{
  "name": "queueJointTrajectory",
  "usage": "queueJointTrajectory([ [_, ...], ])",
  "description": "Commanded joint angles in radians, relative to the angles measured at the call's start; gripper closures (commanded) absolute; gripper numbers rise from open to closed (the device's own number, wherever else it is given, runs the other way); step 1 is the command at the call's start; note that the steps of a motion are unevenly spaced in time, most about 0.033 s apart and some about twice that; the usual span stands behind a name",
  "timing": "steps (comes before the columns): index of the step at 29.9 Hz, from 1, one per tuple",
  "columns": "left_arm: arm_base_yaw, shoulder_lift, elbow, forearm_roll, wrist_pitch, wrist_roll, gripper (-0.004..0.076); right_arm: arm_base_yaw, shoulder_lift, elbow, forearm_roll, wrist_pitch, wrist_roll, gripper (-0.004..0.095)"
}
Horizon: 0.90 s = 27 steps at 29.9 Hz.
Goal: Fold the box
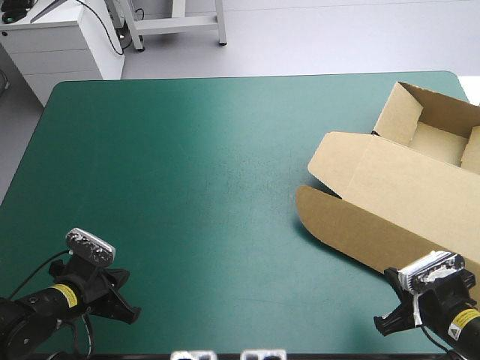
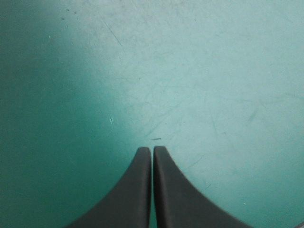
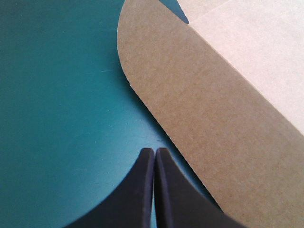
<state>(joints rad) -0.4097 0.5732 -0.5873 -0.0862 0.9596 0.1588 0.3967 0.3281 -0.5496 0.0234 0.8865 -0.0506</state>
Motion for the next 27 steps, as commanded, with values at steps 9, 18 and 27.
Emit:
queueJointTrajectory([
  [9,-0.002,0.006,0.070,-0.047,-0.066,0.005,0.0731,0.002,0.007,0.060,-0.003,-0.059,-0.015,0.0922],
  [18,-0.002,0.006,0.070,-0.066,-0.053,0.005,0.0732,0.002,0.007,0.065,0.000,-0.058,-0.013,0.0922],
  [27,-0.002,0.006,0.070,-0.066,-0.053,0.005,0.0732,0.002,0.007,0.065,0.000,-0.057,-0.013,0.0922],
])
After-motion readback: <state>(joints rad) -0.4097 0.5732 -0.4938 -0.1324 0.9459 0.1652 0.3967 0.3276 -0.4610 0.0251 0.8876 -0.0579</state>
